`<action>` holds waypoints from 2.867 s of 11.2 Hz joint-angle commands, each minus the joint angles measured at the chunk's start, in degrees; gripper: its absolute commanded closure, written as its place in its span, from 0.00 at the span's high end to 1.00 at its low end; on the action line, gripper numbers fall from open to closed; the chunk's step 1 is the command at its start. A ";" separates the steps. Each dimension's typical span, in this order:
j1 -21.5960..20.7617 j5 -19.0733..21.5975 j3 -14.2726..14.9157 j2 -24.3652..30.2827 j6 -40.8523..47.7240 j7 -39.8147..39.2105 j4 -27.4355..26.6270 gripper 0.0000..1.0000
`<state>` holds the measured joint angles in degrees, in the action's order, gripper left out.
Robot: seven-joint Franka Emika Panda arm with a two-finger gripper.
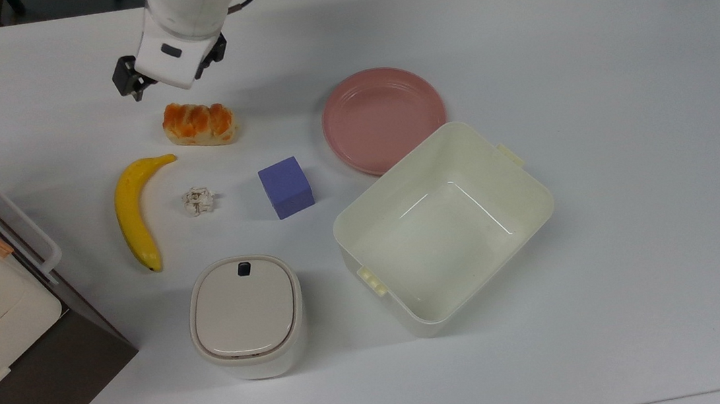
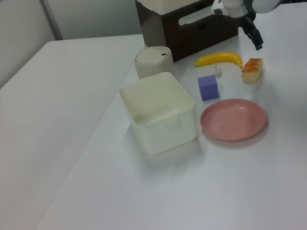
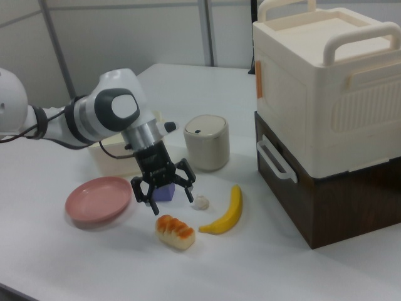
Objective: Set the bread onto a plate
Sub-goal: 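Move the open gripper over the orange bread roll, then lower the gripper onto the bread roll and close on it, then lift the bread roll and carry it over the pink plate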
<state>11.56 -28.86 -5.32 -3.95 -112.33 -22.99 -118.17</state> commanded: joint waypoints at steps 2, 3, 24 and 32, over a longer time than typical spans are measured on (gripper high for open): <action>0.31 -4.53 0.40 -0.70 -6.48 -0.30 -4.35 1.00; 0.48 -5.06 0.40 -1.58 -6.75 -0.30 -4.35 1.00; -2.50 -5.35 -1.96 -2.91 -1.95 1.28 -2.69 0.00; -8.72 3.19 -16.74 -3.77 11.00 12.50 4.79 0.00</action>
<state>5.58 -27.30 -21.57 -6.37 -102.81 -14.72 -114.36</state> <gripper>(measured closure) 0.952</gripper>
